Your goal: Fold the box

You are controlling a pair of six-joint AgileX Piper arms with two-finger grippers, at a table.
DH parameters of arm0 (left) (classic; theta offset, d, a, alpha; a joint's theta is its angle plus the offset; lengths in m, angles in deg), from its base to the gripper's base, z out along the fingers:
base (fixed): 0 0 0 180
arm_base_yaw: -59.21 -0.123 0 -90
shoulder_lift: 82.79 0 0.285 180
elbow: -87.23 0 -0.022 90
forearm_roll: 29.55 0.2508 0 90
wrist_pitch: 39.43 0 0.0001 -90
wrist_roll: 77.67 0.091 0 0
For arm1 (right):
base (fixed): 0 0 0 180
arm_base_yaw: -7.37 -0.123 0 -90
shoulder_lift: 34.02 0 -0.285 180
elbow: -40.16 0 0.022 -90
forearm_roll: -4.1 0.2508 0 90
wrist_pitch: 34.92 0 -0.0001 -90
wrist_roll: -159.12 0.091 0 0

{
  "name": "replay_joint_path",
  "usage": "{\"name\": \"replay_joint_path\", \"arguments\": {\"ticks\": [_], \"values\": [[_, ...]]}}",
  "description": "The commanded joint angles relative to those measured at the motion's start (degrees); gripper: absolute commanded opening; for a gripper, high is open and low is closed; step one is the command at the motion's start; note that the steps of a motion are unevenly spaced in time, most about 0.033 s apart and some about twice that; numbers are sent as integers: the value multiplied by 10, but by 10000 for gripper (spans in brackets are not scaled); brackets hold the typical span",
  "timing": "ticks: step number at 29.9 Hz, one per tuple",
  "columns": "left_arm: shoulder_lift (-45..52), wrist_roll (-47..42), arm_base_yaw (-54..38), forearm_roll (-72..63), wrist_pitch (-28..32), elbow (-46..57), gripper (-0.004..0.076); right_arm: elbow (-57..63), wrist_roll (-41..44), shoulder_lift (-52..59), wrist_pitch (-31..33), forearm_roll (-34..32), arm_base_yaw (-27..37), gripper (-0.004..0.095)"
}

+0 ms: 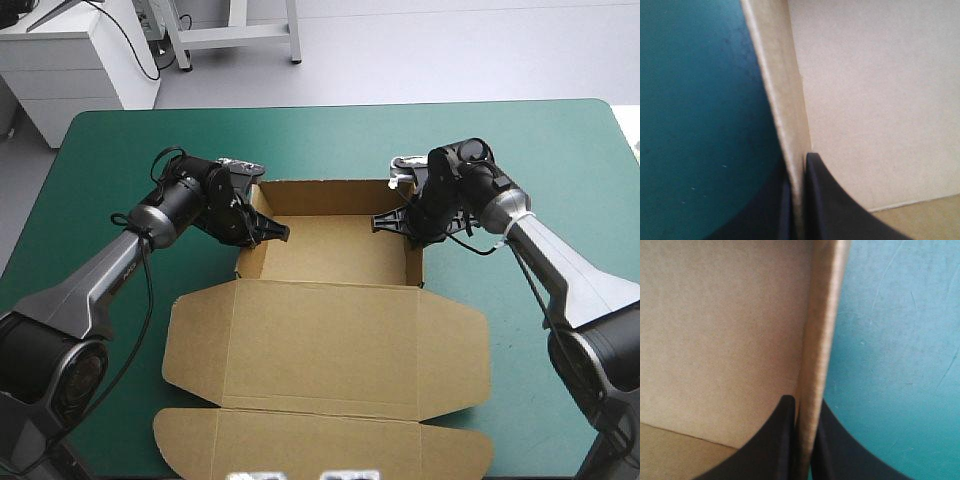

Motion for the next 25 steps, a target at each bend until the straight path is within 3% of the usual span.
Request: {"name": "replay_joint_path", "arguments": {"ticks": [1, 5, 8, 16, 21, 25], "values": [[9, 26, 10, -31, -6, -5, -7, -24, -23, 22, -10, -7, 0, 176], [9, 26, 10, -35, -9, -5, 38, -24, -22, 22, -14, -8, 0, 395], [9, 26, 10, -35, -13, -5, 115, -24, -15, 22, -14, -9, 0, 463], [11, 26, 10, -32, -22, -23, 444, -28, -17, 28, 1, -10, 0, 472], [11, 26, 10, -31, -60, -98, 460, -78, -17, 33, 58, -23, 0, 472], [11, 26, 10, -31, -98, -162, 460, -117, -17, 52, 58, -14, 0, 472]]}}
